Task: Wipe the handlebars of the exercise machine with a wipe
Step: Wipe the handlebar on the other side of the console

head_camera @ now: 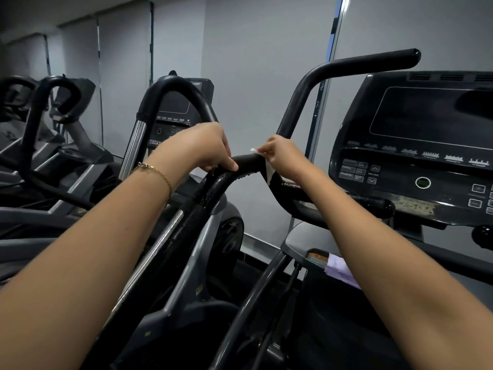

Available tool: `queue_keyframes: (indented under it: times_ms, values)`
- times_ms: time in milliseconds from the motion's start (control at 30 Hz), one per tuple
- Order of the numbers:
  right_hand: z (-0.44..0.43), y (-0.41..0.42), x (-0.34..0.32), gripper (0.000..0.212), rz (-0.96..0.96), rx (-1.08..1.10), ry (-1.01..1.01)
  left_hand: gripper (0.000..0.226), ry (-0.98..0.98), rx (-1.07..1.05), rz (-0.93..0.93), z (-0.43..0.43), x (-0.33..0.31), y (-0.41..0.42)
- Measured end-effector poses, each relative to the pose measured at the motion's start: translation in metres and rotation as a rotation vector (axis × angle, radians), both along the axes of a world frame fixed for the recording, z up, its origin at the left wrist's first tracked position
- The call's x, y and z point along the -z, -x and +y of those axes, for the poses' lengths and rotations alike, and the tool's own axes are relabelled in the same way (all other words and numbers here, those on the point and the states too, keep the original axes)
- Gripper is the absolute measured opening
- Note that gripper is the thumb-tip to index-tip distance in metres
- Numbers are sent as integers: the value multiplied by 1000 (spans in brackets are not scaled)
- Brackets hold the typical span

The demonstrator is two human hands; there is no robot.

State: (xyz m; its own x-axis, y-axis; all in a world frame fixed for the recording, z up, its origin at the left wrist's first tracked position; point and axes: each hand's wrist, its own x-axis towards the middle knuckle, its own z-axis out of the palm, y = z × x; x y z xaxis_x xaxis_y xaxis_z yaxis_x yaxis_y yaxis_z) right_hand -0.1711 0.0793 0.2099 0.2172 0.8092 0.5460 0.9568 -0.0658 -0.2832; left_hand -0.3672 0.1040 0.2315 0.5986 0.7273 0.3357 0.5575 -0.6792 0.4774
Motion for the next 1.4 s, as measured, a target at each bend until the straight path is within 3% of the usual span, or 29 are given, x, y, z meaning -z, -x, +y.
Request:
queue_keyframes:
  times_ms: [200,367,467,533,700,800,867,1000,1167,1267,1400]
  values:
    - [-19,24,17,30,20,-226,-147,22,-2,18,-49,4,6,1]
    - [-8,26,5,26,-77,-98,-75,24,-29,-28,-47,-1,8,-1]
    - [-16,38,11,27,-161,-202,-139,26,-84,-81,-86,-5,13,-1]
    - [-21,38,14,27,-162,-231,-150,31,-105,-116,-153,-10,20,0]
    - [-12,41,5,27,-204,-66,-71,33,-86,-215,-356,-27,51,11]
    - [-27,55,20,27,-224,-200,-193,30,-71,-246,-389,-32,64,20]
    - [-34,59,24,29,-188,-260,-229,28,-67,-250,-377,-31,64,23]
    - [-29,57,16,29,-168,-151,-172,29,-53,-239,-307,-29,57,23]
    - [-40,60,31,25,-167,-329,-254,25,-11,-217,-260,-21,51,24]
    - [-31,51,21,27,-68,-233,-240,27,24,-189,-231,-19,44,26]
    - [-33,53,32,23,-191,-342,-303,22,40,-168,-242,-17,45,26]
